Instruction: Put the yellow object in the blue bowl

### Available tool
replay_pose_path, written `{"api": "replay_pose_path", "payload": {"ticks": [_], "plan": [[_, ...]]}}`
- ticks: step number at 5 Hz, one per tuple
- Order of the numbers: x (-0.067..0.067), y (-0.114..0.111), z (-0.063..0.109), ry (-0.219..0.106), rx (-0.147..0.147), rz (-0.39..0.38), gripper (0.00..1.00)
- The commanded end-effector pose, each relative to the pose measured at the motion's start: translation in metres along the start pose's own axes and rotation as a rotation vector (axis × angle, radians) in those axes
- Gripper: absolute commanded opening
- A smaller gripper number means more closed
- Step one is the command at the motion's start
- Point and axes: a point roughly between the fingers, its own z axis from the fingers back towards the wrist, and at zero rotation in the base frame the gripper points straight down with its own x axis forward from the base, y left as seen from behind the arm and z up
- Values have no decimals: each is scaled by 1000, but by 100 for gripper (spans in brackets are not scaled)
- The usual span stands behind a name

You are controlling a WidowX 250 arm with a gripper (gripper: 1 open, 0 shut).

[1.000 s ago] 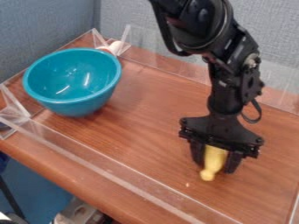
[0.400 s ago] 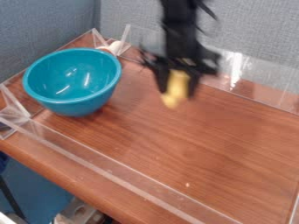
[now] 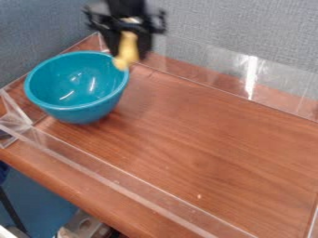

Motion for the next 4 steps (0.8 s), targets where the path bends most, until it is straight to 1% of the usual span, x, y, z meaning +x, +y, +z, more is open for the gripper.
{"api": "replay_pose_path", "payload": {"ticks": [1, 2, 3, 4], "plan": [[18, 35, 25, -55, 28, 49, 0], [24, 58, 26, -53, 54, 77, 0], [18, 62, 30, -44, 50, 20, 0], [12, 60, 33, -37, 36, -46, 0]]}}
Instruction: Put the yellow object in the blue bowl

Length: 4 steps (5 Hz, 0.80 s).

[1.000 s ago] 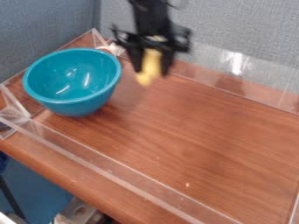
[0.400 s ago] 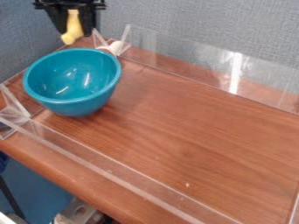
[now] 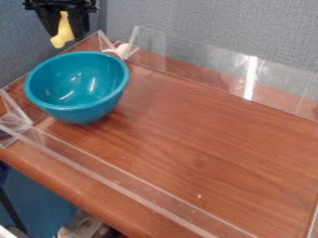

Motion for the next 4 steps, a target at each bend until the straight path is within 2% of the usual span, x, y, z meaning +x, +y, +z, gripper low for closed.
{"api": "replay_pose_path", "payload": {"ticks": [1, 2, 3, 4], "plan": [[2, -21, 25, -61, 7, -73, 0], [1, -44, 18, -51, -9, -141, 0], [-11, -50, 4, -30, -1, -161, 0], [-16, -45, -4, -21, 11, -130, 0]]}}
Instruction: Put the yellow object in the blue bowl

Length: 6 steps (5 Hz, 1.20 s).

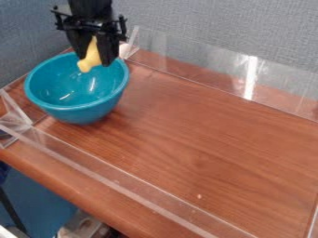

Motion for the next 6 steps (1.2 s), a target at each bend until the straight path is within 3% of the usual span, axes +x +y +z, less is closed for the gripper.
{"api": "replay_pose_path", "payload": {"ticks": [1, 3, 5, 6], "plan": [[1, 5, 13, -63, 32, 13, 0], [15, 37, 28, -71, 39, -18, 0], [16, 29, 18, -56, 62, 101, 0], [14, 31, 14, -49, 57, 62, 100]]}}
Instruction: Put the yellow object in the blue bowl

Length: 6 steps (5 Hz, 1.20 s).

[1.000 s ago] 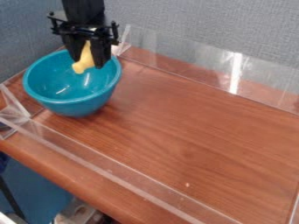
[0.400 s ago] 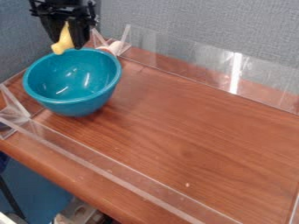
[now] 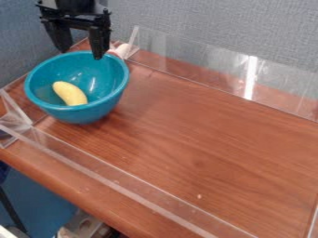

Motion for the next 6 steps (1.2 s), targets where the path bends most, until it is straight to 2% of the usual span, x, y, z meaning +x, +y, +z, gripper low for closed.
{"api": "replay_pose_path", "payload": {"ticks": [1, 2, 3, 4, 6], "plan": [[1, -16, 11, -30, 5, -105, 100], [-1, -40, 12, -20, 1, -219, 100], [-6, -64, 20, 3, 31, -181, 100], [-12, -72, 22, 22, 75, -102, 100], [0, -76, 15, 50, 105, -45, 100]]}}
